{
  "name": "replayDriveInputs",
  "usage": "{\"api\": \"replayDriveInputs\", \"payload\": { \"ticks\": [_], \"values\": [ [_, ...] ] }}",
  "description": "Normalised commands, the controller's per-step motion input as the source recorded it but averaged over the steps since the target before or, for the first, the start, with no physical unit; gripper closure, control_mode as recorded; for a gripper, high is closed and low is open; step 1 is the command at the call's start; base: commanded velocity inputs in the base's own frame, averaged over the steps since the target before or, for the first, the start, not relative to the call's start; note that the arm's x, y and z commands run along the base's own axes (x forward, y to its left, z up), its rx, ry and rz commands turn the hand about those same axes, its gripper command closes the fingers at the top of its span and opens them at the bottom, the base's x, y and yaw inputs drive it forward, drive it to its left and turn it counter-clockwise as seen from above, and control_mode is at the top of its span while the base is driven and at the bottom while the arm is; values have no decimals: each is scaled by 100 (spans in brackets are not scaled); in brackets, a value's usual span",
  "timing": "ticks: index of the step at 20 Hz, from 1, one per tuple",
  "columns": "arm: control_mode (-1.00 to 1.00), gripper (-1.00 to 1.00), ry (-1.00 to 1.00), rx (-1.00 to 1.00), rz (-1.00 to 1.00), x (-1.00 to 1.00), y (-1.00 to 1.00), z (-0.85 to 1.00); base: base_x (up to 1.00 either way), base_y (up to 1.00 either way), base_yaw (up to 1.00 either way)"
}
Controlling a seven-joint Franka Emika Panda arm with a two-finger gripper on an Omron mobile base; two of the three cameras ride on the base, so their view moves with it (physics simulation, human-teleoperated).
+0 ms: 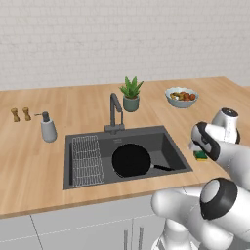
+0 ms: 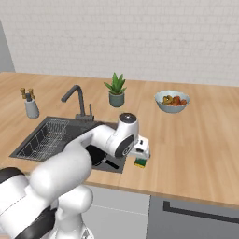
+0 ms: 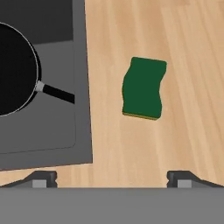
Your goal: Pick the pan and sponge and place them into the sink. Then turn on the water.
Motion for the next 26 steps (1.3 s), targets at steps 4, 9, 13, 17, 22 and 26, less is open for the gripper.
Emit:
{"api": "replayDriveInputs", "payload": {
  "ticks": [4, 9, 13, 17, 22, 26],
  "values": [
    [-100, -100, 0, 0, -10, 21, -17, -32, 0, 0, 0],
    [-100, -100, 0, 0, -7, 34, -12, -22, 0, 0, 0],
    [-100, -100, 0, 0, -5, 40, -23, -6, 0, 0, 0],
    [-100, -100, 0, 0, -3, 34, -23, -9, 0, 0, 0],
    [-100, -100, 0, 0, -3, 19, -2, -22, 0, 0, 0],
    [-100, -100, -2, 0, -3, 17, -3, -23, 0, 0, 0]
  ]
}}
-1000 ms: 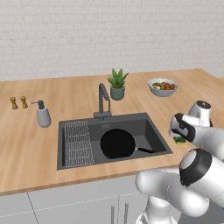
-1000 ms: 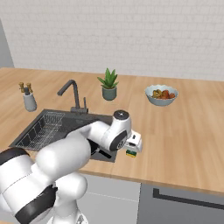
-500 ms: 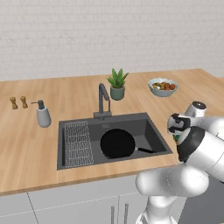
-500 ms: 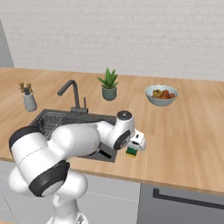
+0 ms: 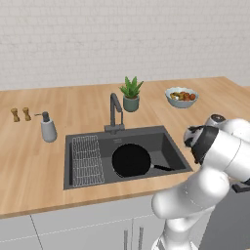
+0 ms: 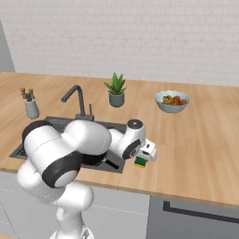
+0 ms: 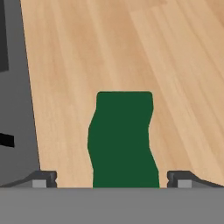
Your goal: Pick the pan and sponge and place them into the sink. Then turn on the water.
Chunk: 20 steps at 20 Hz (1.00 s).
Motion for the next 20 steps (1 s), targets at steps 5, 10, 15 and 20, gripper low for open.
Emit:
{"api": "replayDriveInputs", "payload": {
  "ticks": [5, 10, 15, 20],
  "values": [
    [-100, -100, -6, 0, -4, 21, -18, -23, 0, 0, 0],
    [-100, -100, -10, 0, -5, 12, -5, -23, 0, 0, 0],
    [-100, -100, -13, 0, -5, 4, 0, -26, 0, 0, 0],
    [-100, -100, -12, 0, -5, 2, 0, -30, 0, 0, 0]
  ]
}}
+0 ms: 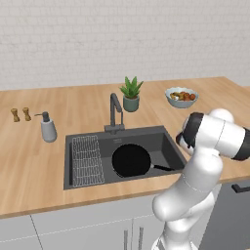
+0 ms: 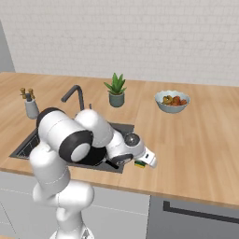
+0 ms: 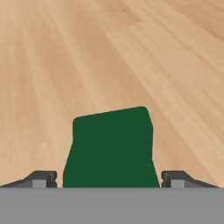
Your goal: Pick the pan and sponge and place them into the sink. Then turn on the water.
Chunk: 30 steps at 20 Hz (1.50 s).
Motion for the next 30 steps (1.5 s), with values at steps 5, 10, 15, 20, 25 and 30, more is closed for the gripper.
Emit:
{"api": "replayDriveInputs", "payload": {
  "ticks": [5, 10, 15, 20, 25, 30],
  "values": [
    [-100, -100, -5, 0, -4, 0, 0, -35, 0, 0, 0],
    [-100, -100, 0, -7, -4, 8, 18, -44, 0, 0, 0],
    [-100, 100, 6, -8, -1, 18, 30, -55, 0, 0, 0],
    [-100, 100, 11, 5, 0, 2, -12, -56, 0, 0, 0],
    [-100, 100, 19, 17, 8, 0, -34, -25, 0, 0, 0],
    [-100, 100, 37, 11, 17, 0, -8, 22, 0, 0, 0]
  ]
}}
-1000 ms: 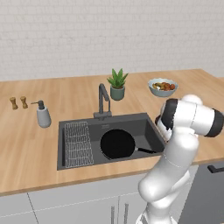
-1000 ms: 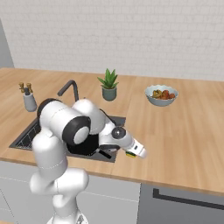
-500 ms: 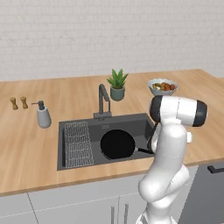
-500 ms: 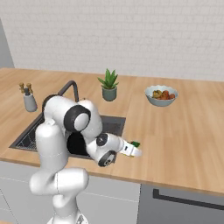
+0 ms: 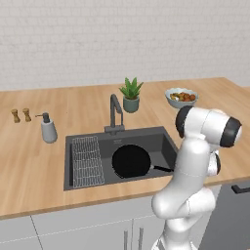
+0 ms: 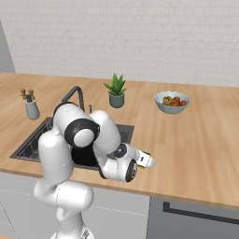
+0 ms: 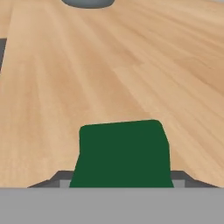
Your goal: Pick the pan and sponge and place them into the sink. Then turn on the water.
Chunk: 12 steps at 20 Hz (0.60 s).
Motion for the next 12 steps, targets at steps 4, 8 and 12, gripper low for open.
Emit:
{"api": "replayDriveInputs", "payload": {
  "ticks": [4, 8, 12],
  "values": [
    [-100, 100, 39, 8, 9, 0, 0, 75, 0, 0, 0],
    [-100, 100, 18, 8, 0, 0, 1, 98, 0, 0, 0],
    [-100, 100, 11, 7, 0, -2, 6, 100, 0, 0, 0]
  ]
}}
